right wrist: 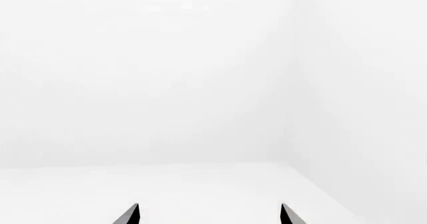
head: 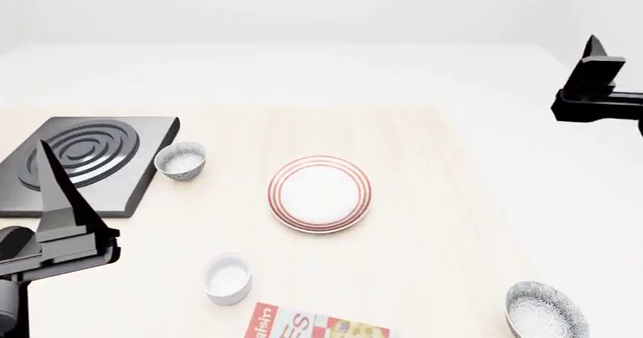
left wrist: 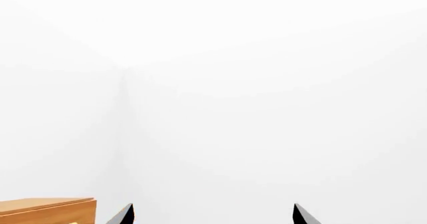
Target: Pick the akita bowl next to the cookies box and place it on the plate.
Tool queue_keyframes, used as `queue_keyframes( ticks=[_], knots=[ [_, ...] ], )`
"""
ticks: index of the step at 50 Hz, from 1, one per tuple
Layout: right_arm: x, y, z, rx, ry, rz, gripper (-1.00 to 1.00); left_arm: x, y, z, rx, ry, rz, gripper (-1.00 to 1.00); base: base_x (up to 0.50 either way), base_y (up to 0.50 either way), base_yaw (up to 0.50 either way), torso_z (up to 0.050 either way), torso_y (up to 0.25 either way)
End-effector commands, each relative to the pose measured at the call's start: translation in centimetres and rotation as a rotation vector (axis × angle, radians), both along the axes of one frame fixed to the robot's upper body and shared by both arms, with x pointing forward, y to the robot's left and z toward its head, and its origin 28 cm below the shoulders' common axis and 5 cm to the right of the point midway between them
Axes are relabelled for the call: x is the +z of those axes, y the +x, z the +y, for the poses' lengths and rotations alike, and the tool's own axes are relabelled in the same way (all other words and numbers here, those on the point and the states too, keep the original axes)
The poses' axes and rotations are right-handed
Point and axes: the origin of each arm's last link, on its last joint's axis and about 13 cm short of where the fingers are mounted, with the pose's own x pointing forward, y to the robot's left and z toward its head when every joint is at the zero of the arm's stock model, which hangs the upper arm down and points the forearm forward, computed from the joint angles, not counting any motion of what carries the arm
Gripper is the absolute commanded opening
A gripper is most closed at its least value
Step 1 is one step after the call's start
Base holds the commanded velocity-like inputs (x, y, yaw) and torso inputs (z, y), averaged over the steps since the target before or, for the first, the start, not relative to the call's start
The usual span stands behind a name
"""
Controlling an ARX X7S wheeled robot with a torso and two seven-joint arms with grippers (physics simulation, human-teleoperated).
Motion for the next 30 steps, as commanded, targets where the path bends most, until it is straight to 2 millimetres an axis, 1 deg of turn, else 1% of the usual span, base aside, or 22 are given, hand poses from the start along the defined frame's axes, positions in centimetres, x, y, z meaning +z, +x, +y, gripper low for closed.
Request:
queue_keyframes(
  ticks=[1,3,6,10,15,18,20,21,30],
  knots=[
    [-1.4,0.5,-0.6,-0.014,0.009,0.282,1.00,0.0,0.0,0.1,0.003,-0.001,-0.001,1.00,0.00,0.00,0.00,0.000,0.000],
    [-1.6,0.5,-0.6,-0.005,0.017,0.298,1.00,0.0,0.0,0.1,0.003,-0.001,0.000,1.00,0.00,0.00,0.00,0.000,0.000],
    [-2.5,0.6,-0.6,-0.026,0.037,0.399,1.00,0.0,0.0,0.1,0.003,-0.001,0.000,1.00,0.00,0.00,0.00,0.000,0.000],
    [-3.9,0.9,-0.5,0.019,0.060,0.495,1.00,0.0,-0.1,0.1,0.004,0.000,0.000,1.00,0.00,0.00,0.00,0.000,0.000],
    [-6.4,1.0,-0.4,0.013,0.083,0.637,1.00,0.0,-0.1,0.1,0.007,-0.002,0.001,1.00,0.00,0.00,0.00,0.000,0.000],
    [-7.4,1.0,-0.4,0.013,0.093,0.669,1.00,0.0,-0.1,0.1,0.006,-0.002,0.000,1.00,0.00,0.00,0.00,0.000,0.000],
    [-8.2,0.8,-0.5,-0.008,0.025,0.651,1.00,0.0,-0.1,0.2,0.007,-0.002,0.000,1.00,0.00,0.00,0.00,0.000,0.000],
    [-8.4,0.8,-0.5,0.012,0.078,0.684,1.00,0.0,-0.1,0.2,0.007,-0.002,0.000,1.00,0.00,0.00,0.00,0.000,0.000],
    [-10.6,-0.2,-0.6,0.041,0.129,0.800,1.00,0.1,-0.2,0.2,0.010,-0.003,-0.002,1.00,0.00,0.00,0.00,0.000,0.000]
  ],
)
